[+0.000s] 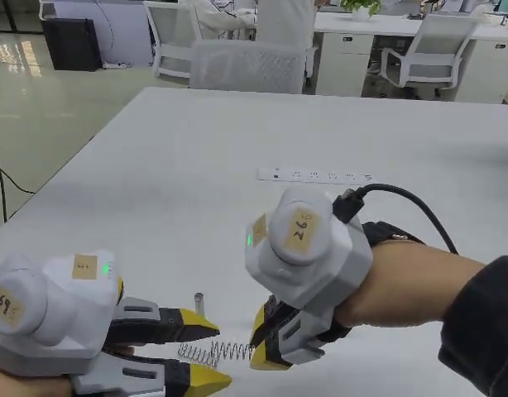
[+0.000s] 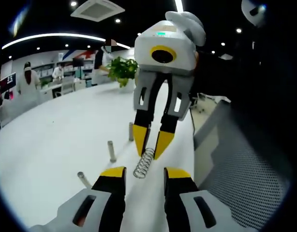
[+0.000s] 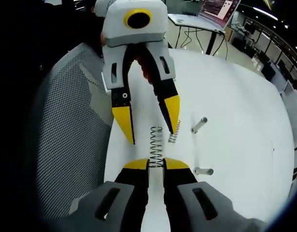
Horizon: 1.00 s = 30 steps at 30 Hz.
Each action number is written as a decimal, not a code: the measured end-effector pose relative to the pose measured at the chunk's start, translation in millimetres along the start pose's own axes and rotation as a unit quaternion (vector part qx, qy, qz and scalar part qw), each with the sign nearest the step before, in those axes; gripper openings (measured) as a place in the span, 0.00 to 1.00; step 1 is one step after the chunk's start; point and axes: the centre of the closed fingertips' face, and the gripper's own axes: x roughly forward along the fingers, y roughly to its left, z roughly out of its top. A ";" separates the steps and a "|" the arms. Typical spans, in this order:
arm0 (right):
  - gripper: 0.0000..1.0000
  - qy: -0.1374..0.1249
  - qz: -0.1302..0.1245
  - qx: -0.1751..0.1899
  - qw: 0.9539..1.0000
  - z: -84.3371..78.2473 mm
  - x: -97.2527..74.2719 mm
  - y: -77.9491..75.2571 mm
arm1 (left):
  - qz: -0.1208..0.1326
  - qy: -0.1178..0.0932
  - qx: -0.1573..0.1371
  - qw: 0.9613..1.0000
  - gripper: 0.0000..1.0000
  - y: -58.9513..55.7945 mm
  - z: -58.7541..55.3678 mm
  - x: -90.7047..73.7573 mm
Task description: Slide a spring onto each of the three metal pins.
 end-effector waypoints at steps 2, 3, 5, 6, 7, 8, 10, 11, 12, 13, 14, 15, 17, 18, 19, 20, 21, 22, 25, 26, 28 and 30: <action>0.07 -0.001 0.001 -0.005 1.000 1.3 -0.2 1.1 | -0.002 0.000 0.001 1.000 0.21 -0.8 0.0 0.2; 0.07 -0.001 0.001 -0.007 1.000 2.1 -0.7 1.6 | -0.003 0.001 0.001 1.000 0.19 -1.2 -0.3 0.3; 0.07 -0.002 0.004 -0.011 1.000 3.1 -1.1 2.7 | -0.005 0.001 0.002 1.000 0.16 -2.0 -0.7 0.2; 0.07 -0.003 0.004 -0.014 1.000 3.9 -1.2 2.9 | -0.006 0.002 0.003 1.000 0.14 -2.3 -0.8 0.2; 0.07 -0.003 0.004 -0.015 1.000 4.0 -1.3 3.1 | -0.007 0.001 0.004 1.000 0.13 -2.5 -0.8 0.2; 0.07 -0.002 0.005 -0.017 1.000 4.0 -1.2 3.5 | -0.008 0.001 0.005 1.000 0.11 -3.0 -0.7 0.2; 0.07 -0.001 0.006 -0.022 1.000 4.0 -0.9 4.3 | -0.008 0.002 0.007 1.000 0.09 -2.6 -0.9 0.2; 0.07 -0.001 0.006 -0.023 1.000 4.3 -0.9 4.4 | -0.008 0.003 0.008 1.000 0.08 -2.5 -1.4 0.2; 0.07 -0.001 0.007 -0.023 1.000 4.5 -0.9 4.9 | -0.007 0.004 0.008 1.000 0.07 -2.4 -1.7 0.2; 0.07 -0.001 0.008 -0.025 1.000 4.5 -1.0 6.0 | -0.008 0.004 0.009 1.000 0.05 -2.5 -1.8 0.1; 0.07 -0.001 0.008 -0.026 1.000 4.4 -1.0 6.2 | -0.008 0.004 0.009 1.000 0.04 -2.7 -2.0 0.1; 0.08 -0.001 0.009 -0.028 1.000 4.3 -1.1 6.9 | -0.010 0.004 0.009 1.000 0.04 -3.0 -2.0 0.1; 0.08 -0.001 0.008 -0.028 1.000 4.1 -1.4 6.7 | -0.011 0.005 0.009 1.000 0.04 -3.3 -2.4 0.6; 0.08 -0.001 0.009 -0.028 1.000 4.0 -1.5 6.8 | -0.012 0.004 0.010 1.000 0.04 -3.9 -2.5 0.9; 0.08 -0.002 0.009 -0.027 1.000 4.0 -1.7 6.7 | -0.013 0.004 0.009 1.000 0.03 -4.2 -2.6 1.1; 0.08 -0.002 0.009 -0.027 1.000 4.1 -1.8 6.7 | -0.013 0.004 0.009 1.000 0.03 -4.4 -2.7 1.1; 0.08 -0.003 0.009 -0.027 1.000 4.3 -1.9 6.9 | -0.015 0.004 0.008 1.000 0.03 -5.0 -2.8 1.1; 0.08 -0.004 0.009 -0.027 1.000 4.4 -2.0 7.0 | -0.016 0.004 0.008 1.000 0.03 -5.3 -2.7 1.1; 0.08 -0.005 0.010 -0.027 1.000 4.5 -1.8 7.6 | -0.017 0.003 0.008 1.000 0.03 -5.9 -2.5 0.6; 0.08 -0.005 0.009 -0.026 1.000 4.7 -1.7 7.6 | -0.017 0.003 0.008 1.000 0.03 -6.0 -2.6 0.5; 0.10 -0.005 0.011 -0.023 1.000 4.5 -1.6 8.0 | -0.017 0.002 0.008 1.000 0.03 -6.0 -2.1 0.5; 0.13 -0.003 0.010 -0.021 1.000 2.8 -1.0 7.9 | -0.017 0.000 0.007 1.000 0.03 -5.7 -1.5 0.1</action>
